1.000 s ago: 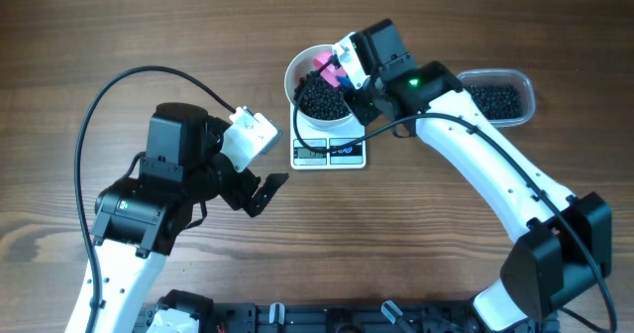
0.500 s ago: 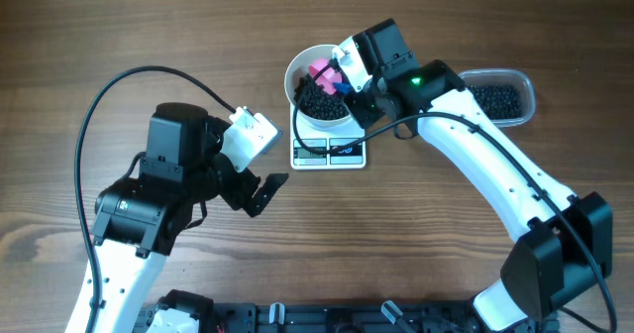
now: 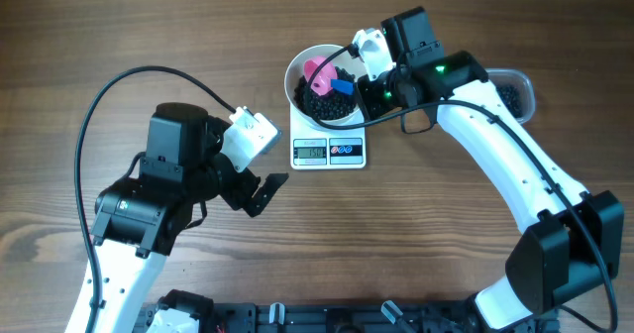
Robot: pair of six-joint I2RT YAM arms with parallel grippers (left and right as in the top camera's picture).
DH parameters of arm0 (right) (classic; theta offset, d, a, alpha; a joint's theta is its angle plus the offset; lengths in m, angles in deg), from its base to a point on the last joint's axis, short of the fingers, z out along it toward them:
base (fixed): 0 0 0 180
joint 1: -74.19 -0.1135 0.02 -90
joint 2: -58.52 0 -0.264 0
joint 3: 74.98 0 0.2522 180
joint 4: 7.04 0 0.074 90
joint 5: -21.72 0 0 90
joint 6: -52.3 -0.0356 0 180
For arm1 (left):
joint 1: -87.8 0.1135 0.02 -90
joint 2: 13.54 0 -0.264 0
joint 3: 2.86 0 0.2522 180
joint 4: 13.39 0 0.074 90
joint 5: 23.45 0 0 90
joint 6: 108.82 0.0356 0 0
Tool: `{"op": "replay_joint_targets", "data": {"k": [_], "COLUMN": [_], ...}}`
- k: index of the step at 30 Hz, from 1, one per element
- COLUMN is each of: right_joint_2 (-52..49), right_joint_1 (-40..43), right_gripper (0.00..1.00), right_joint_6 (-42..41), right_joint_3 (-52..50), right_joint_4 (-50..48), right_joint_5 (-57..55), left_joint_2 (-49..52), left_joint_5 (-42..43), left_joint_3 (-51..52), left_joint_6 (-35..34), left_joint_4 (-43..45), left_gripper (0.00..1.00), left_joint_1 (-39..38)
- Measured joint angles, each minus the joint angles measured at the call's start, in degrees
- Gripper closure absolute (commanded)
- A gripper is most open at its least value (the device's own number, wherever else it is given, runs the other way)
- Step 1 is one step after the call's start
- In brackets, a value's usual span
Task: Scoop item into bowl and weigh 150g on scale
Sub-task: 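Carry the filled scoop over the bowl and tip beans in, then lift the empty scoop away from the bowl toward the tub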
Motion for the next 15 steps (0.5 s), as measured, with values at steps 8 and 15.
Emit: {"op": "replay_joint_targets", "data": {"k": [8, 15], "right_joint_2": [0.0, 2.5], "right_joint_1": [0.0, 0.0], "right_gripper": [0.96, 0.96], "right_joint_6": [-2.6, -4.8], "right_joint_3": [0.0, 0.0], "right_joint_4": [0.1, 2.3], "right_joint_5": [4.0, 4.4], "left_joint_2": [0.0, 0.0], "left_joint_5": [0.0, 0.0], "left_joint_3": [0.0, 0.0], "left_joint_6": [0.0, 0.0], "left_joint_4": [0.0, 0.0], "left_gripper": [0.00, 0.00], "left_joint_1": [0.0, 0.0]}}
